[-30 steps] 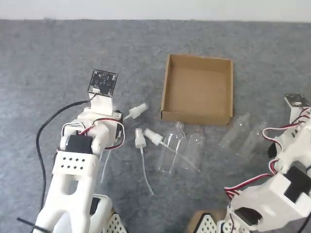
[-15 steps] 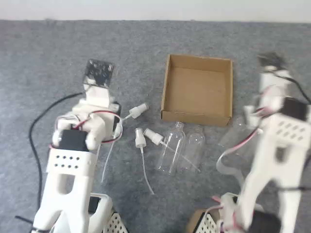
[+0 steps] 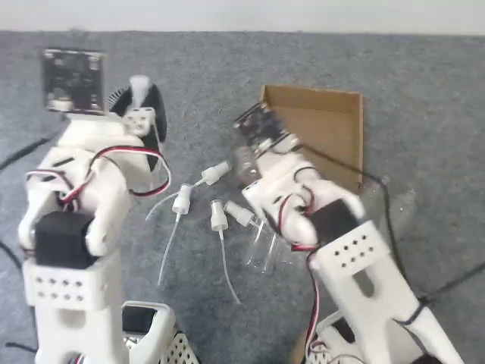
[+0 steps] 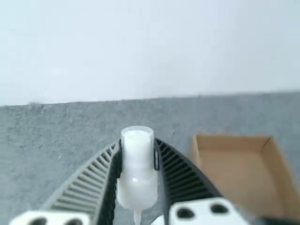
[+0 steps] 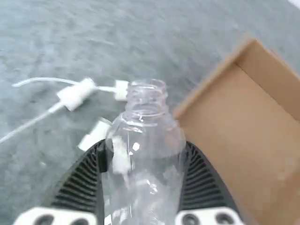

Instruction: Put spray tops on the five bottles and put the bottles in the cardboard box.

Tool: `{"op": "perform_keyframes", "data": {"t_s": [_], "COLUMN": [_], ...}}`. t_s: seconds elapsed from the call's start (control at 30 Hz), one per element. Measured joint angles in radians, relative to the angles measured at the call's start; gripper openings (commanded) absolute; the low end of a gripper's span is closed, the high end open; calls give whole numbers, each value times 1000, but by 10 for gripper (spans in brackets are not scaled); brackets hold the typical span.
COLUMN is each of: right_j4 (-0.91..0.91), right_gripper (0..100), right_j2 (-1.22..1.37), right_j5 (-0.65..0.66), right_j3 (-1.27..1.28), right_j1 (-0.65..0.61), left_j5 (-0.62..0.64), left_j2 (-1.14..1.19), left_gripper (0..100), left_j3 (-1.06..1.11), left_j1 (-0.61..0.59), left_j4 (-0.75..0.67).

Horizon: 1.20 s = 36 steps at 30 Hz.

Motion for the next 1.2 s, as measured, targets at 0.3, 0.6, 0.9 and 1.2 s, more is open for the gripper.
{"op": "perform_keyframes", "data": {"t_s": [0.3, 0.6, 0.9, 1.2], "right_j4": [-364, -539, -543, -543], "right_gripper": [6, 6, 6, 6], "right_j2": [-34, -161, -245, -245], "right_j5": [-3, -9, -9, -9], "right_j3": [288, 470, 494, 494], "right_j1": [-77, -144, -204, -201], "left_j5": [261, 296, 322, 316], "left_j2": [-12, -14, -14, -12], "left_gripper": [11, 11, 11, 11], "left_j3": [-17, 64, 160, 282], "left_j1": [5, 2, 5, 112], "left_j4": [0, -138, -218, -219]}}
